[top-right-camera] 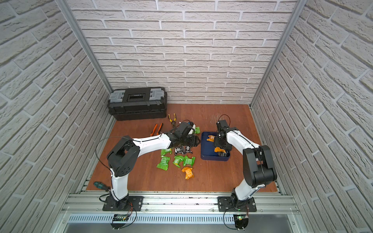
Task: Take the cookies out of the storage box
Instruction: Pick up the cookie from the storage box.
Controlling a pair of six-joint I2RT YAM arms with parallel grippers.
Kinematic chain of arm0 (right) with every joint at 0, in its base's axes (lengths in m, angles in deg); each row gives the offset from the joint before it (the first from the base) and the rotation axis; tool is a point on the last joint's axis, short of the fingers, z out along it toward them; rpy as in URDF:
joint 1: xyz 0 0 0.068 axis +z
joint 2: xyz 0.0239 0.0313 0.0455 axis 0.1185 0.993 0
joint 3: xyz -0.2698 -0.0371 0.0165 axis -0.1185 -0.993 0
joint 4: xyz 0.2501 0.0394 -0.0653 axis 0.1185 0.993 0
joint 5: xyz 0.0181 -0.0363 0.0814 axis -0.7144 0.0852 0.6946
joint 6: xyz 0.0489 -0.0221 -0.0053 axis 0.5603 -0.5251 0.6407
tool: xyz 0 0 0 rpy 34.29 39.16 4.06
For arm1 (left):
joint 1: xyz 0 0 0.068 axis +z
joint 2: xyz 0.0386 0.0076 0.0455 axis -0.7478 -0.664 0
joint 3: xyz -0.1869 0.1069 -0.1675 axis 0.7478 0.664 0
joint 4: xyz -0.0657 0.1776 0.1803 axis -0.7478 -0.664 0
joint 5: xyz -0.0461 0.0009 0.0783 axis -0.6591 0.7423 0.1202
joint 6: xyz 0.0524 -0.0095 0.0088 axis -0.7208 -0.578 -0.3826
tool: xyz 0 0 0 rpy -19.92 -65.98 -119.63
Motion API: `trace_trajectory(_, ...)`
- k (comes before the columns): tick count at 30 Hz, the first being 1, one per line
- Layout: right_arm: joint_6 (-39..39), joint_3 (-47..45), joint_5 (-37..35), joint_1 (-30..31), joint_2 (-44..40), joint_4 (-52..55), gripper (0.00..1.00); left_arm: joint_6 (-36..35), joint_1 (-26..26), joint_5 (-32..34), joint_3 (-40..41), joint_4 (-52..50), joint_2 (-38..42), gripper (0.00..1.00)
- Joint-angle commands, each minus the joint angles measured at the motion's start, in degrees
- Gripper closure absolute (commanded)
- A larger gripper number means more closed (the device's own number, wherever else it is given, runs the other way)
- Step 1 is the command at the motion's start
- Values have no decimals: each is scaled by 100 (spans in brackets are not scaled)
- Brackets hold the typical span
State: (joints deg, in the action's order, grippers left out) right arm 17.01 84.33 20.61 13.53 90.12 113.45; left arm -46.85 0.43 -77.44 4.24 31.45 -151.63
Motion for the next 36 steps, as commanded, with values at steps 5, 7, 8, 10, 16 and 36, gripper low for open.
trace_trajectory(5, 289, -102, -31, -48, 291, -369, 27, -87, -14, -95, -112, -42, -77, 42)
trace_trajectory(7, 322, -89, 2, -48, 356, -416, 28, -78, -13, -87, -93, -42, -73, 42)
trace_trajectory(8, 325, -88, 28, -48, 380, -451, 28, -78, -19, -86, -88, -35, -71, 42)
trace_trajectory(10, 334, -80, 64, -52, 426, -490, 29, -78, -18, -88, -79, -29, -66, 42)
trace_trajectory(16, 278, -36, 145, -50, 440, -502, 42, -79, -11, -58, -79, -26, -61, 42)
trace_trajectory(36, -118, 226, 266, 161, -984, 340, 71, 510, 72, 1610, 1469, 1239, 1472, 41)
